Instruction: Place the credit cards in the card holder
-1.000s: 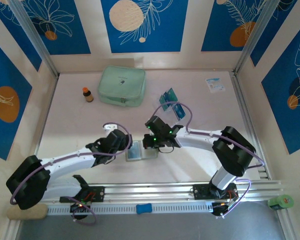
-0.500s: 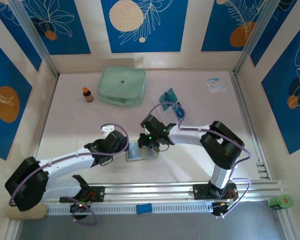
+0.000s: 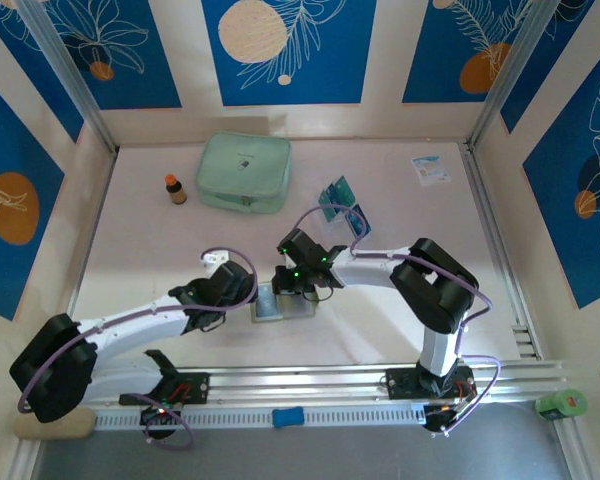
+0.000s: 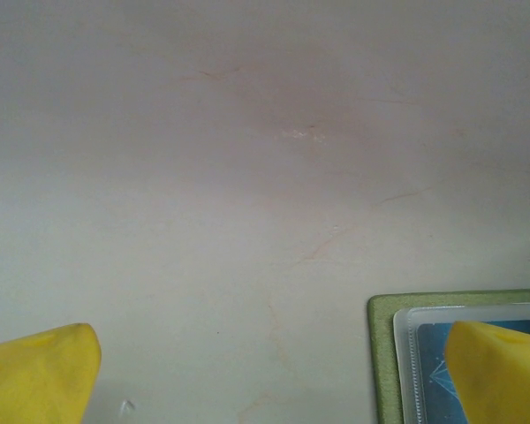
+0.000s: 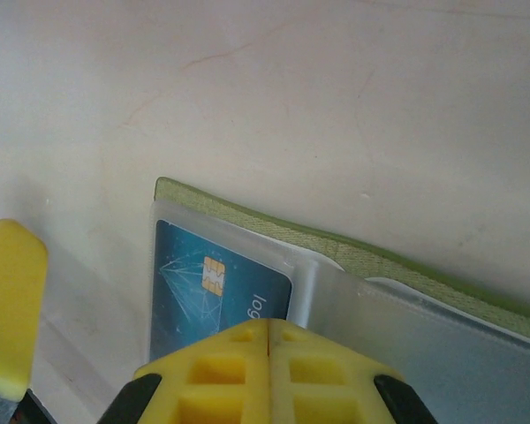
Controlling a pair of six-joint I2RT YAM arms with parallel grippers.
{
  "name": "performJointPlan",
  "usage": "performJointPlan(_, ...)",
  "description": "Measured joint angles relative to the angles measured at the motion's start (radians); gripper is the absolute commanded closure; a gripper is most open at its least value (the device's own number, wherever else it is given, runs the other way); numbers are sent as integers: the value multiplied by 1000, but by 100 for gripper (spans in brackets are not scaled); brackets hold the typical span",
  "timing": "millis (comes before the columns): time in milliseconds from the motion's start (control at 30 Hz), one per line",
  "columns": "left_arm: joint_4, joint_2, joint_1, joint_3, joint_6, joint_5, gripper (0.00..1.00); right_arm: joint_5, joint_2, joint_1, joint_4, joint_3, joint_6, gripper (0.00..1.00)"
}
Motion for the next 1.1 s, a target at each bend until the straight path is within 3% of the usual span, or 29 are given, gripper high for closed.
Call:
performJointPlan(367,0,0,0,0,0,1,0,-14,-1,-2,-4,2,0,100)
performJointPlan(533,0,0,0,0,4,12,0,-10,-70,-7,-27,-3,-5,100)
performJointPlan(767,2,0,0,3,14,44,0,39,-202,-22,-63,-61,-36,100)
performJointPlan(1100,20,41,0,29,38,76,0,100,-213,-24,-134,-126,-62,100)
